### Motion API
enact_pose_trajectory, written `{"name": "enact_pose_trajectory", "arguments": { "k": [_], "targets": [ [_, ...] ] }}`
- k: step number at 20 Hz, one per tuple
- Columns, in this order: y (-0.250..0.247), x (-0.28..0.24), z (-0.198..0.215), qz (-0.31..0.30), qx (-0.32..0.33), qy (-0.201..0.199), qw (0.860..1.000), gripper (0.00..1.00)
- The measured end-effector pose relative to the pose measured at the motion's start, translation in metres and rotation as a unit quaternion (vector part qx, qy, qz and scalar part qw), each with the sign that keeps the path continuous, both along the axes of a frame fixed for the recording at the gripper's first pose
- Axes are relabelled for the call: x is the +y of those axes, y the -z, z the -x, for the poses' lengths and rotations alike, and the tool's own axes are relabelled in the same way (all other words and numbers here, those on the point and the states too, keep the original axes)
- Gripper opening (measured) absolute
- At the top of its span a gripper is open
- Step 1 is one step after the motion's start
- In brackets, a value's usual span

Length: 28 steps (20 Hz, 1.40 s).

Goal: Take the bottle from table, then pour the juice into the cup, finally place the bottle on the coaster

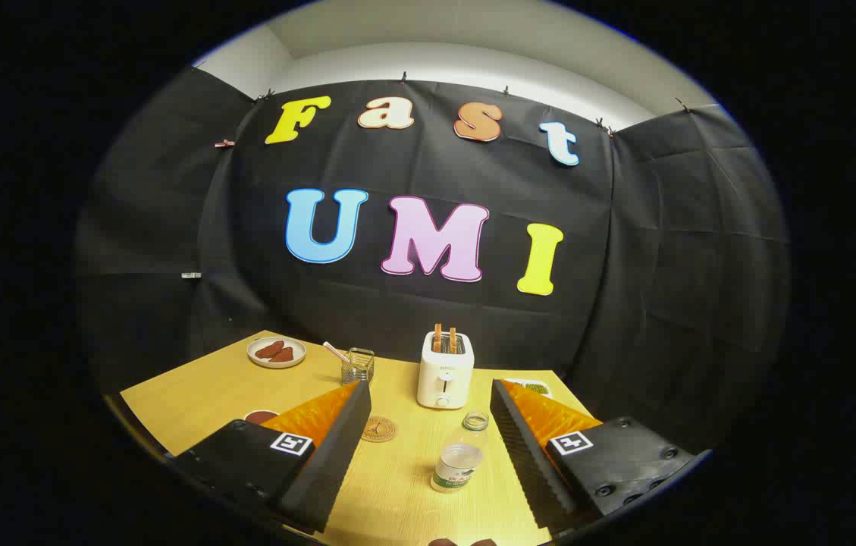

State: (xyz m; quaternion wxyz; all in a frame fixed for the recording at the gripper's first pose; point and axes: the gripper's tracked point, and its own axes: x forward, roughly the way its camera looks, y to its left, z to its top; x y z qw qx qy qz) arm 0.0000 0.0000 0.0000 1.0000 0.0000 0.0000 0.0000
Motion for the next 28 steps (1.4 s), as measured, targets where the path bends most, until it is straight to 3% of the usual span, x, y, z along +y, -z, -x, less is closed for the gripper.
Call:
{"name": "enact_pose_trajectory", "arguments": {
  "k": [11, 17, 28],
  "targets": [
    [-0.009, 0.001, -0.005, -0.001, -0.009, 0.02, 1.0, 0.97],
    [-0.005, 0.015, -0.009, 0.002, -0.002, -0.001, 1.0, 0.97],
    [0.003, -0.029, -0.05, -0.013, -0.002, -0.006, 1.0, 0.97]
  ]
}}
